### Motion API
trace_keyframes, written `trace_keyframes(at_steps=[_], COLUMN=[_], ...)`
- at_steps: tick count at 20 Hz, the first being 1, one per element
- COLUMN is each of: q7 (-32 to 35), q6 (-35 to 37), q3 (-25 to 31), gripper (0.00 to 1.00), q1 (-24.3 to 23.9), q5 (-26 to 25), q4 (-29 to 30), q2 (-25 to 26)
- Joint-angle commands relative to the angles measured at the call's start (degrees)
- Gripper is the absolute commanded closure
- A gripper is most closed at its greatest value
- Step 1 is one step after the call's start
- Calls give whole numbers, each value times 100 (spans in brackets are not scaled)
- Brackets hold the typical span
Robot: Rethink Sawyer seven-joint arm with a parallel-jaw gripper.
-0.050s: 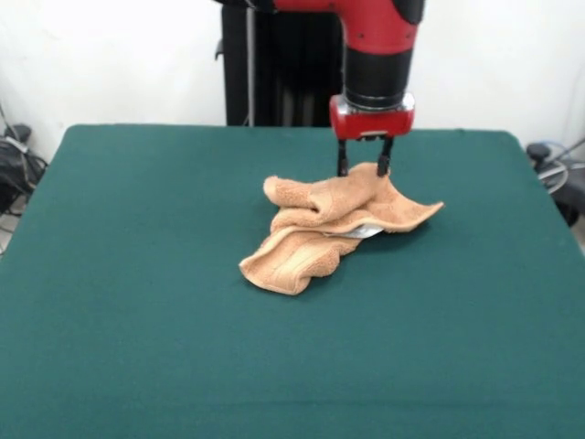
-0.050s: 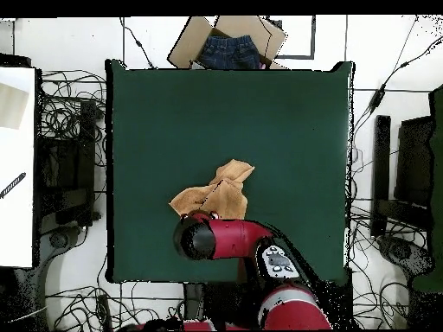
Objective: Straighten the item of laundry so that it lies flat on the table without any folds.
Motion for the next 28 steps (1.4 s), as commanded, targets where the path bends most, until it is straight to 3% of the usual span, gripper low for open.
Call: trace_keyframes(at_steps=[1, 9, 10, 18, 21, 28], q7=[752, 599, 602, 691, 887, 764], q6=[372, -152, -213, -467, -582, -444], q3=[539, 826, 886, 995, 1098, 1071], gripper=[0, 0, 100, 100, 100, 100], q1=[155, -146, -210, -405, -553, -590], q5=[277, -10, -47, -166, -192, -195], q4=[-434, -417, -407, -61, 644, 702], q2=[-169, 95, 111, 0, -396, -570])
